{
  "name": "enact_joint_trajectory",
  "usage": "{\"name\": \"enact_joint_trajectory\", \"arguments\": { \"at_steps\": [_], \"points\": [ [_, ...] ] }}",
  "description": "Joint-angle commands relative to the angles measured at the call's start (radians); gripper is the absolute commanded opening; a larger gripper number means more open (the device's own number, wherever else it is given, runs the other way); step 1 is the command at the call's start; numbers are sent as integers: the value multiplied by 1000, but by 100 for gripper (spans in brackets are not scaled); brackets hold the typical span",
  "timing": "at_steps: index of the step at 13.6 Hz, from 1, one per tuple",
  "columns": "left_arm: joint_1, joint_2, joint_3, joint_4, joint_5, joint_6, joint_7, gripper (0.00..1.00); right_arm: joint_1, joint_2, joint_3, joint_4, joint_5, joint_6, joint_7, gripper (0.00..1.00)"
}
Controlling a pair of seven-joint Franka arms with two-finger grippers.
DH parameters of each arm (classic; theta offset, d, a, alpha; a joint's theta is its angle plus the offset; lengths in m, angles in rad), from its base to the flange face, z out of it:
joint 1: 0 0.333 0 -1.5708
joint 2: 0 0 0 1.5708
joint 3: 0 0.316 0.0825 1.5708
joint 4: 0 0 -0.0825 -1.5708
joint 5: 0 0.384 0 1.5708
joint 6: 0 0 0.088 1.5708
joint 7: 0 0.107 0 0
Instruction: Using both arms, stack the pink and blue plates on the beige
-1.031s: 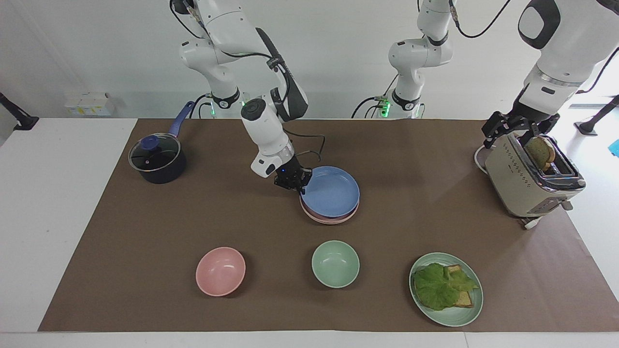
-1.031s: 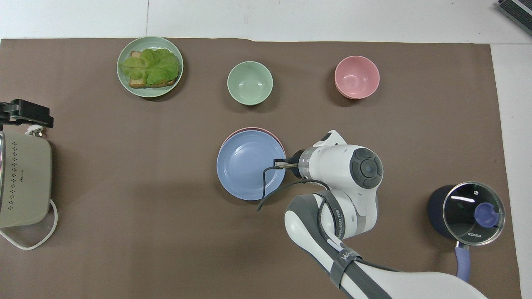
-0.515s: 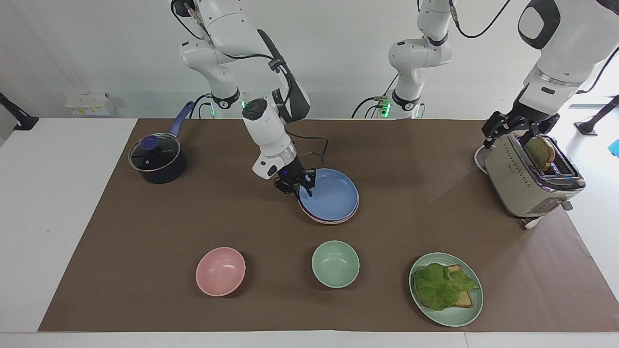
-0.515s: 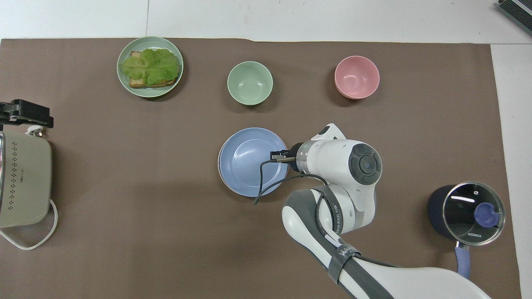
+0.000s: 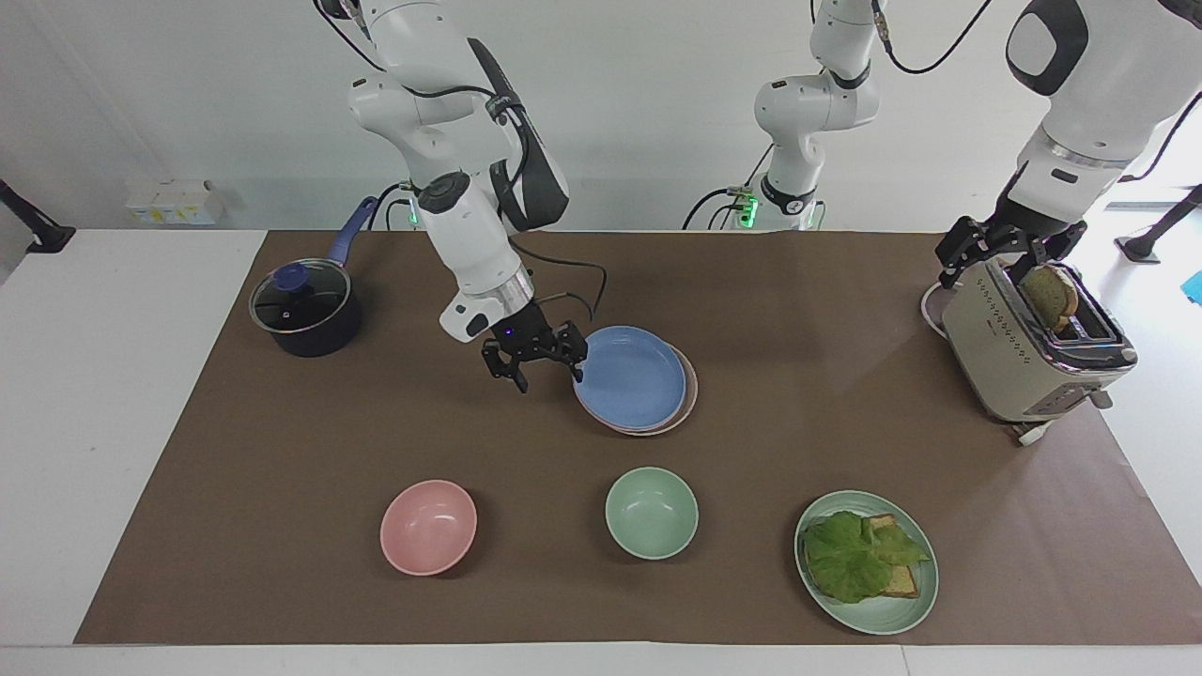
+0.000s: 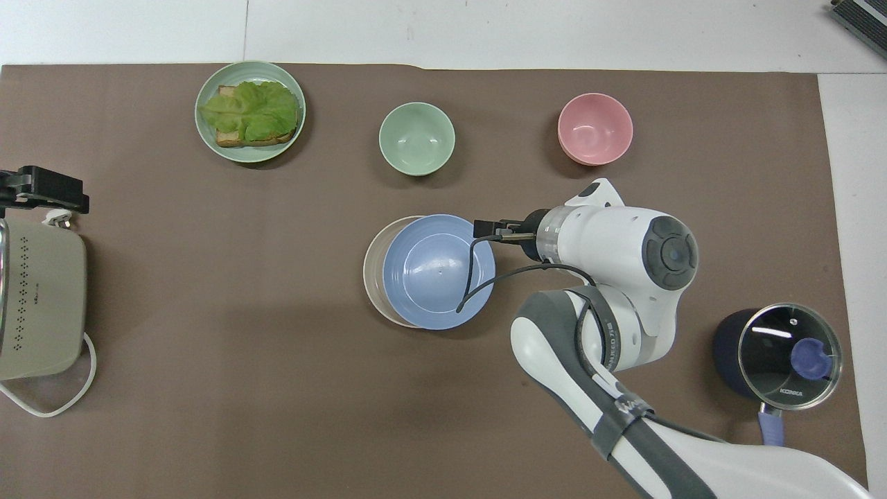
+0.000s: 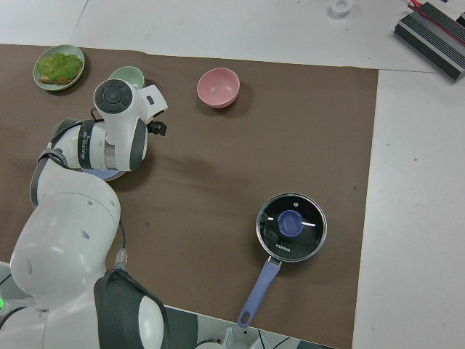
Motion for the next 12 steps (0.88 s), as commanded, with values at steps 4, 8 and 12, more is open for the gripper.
{"name": "enact_joint_trajectory", "arguments": {
  "at_steps": [4, 8, 12],
  "points": [
    [7, -5, -3, 0, 7, -11, 9, 100, -10, -15, -1, -14, -24, -15, 27, 100],
    [7, -5, -4, 0, 7, -11, 9, 100, -124, -127, -11, -8, -171, -184, 27, 100],
    [7, -5, -3, 0, 7, -11, 9, 100, -247, -279, -11, -1, -271, -431, 24, 100]
  ]
}}
